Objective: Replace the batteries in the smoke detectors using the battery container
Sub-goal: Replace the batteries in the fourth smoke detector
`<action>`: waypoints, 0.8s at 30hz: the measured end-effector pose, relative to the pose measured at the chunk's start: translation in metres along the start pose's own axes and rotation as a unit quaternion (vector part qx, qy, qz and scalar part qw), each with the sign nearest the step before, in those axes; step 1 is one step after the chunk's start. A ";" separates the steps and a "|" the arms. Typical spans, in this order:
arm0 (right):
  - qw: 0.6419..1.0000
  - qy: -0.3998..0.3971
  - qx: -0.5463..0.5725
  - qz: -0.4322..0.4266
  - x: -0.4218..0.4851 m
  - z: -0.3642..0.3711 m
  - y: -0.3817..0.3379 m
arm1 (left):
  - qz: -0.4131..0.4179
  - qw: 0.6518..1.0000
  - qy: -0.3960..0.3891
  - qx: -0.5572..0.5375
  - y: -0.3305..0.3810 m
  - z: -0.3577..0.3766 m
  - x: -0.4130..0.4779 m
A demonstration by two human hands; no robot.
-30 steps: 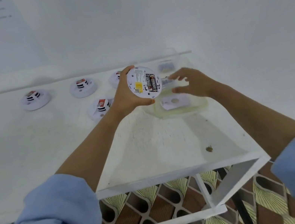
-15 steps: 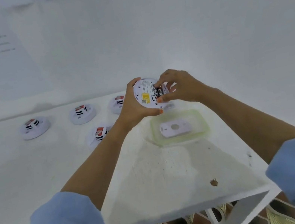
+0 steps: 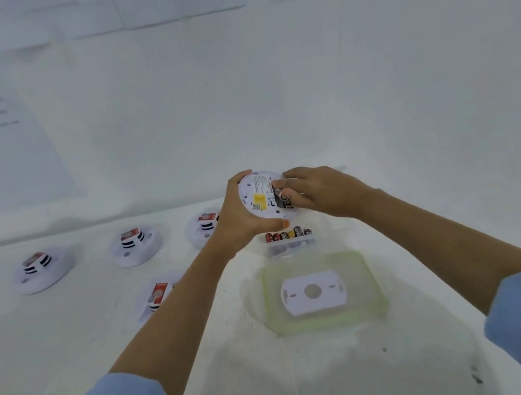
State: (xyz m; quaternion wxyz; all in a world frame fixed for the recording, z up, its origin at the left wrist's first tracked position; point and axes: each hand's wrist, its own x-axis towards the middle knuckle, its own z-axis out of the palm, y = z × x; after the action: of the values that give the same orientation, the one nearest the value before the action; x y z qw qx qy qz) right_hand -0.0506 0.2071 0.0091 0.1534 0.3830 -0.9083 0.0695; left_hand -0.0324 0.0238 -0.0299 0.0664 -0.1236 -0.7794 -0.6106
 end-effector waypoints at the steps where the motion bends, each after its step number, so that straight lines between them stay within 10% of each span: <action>1: 1.000 0.009 0.013 -0.008 0.002 0.001 0.001 | 0.001 1.000 0.007 0.000 -0.002 0.000 0.003; 16: 0.916 -0.033 0.384 0.110 0.037 0.002 0.017 | 0.008 1.000 -0.024 -0.009 -0.007 -0.007 0.031; 24: 0.907 -0.114 0.354 0.197 0.026 -0.010 0.042 | 0.023 1.000 0.007 0.020 -0.021 -0.017 0.035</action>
State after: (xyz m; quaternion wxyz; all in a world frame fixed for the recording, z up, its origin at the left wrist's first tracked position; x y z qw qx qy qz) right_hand -0.0954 0.2216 0.0271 -0.1130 0.2308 -0.8924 0.3709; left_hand -0.0730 0.0066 -0.0364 0.0883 -0.1361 -0.7882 -0.5937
